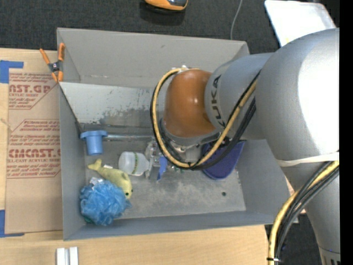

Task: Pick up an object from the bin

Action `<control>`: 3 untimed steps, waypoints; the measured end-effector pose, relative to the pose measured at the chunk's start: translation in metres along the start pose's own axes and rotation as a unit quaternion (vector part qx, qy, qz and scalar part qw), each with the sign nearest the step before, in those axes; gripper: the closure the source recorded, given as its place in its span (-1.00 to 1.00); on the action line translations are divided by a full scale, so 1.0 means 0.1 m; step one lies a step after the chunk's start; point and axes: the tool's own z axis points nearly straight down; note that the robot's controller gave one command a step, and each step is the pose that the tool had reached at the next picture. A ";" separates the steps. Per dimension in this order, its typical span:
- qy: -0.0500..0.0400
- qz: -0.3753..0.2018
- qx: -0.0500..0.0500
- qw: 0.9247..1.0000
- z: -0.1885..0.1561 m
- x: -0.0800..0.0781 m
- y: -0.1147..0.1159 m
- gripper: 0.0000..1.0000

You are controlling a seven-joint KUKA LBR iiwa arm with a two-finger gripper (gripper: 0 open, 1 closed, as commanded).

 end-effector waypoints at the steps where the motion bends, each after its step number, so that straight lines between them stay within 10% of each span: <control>1: 0.000 0.000 0.000 1.000 0.00 0.00 0.00 1.00; 3: 0.004 0.010 0.001 1.000 -1.61 -0.01 0.00 1.00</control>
Offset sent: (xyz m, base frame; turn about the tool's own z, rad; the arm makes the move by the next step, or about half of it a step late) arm -0.0002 -0.0004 0.0937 0.0210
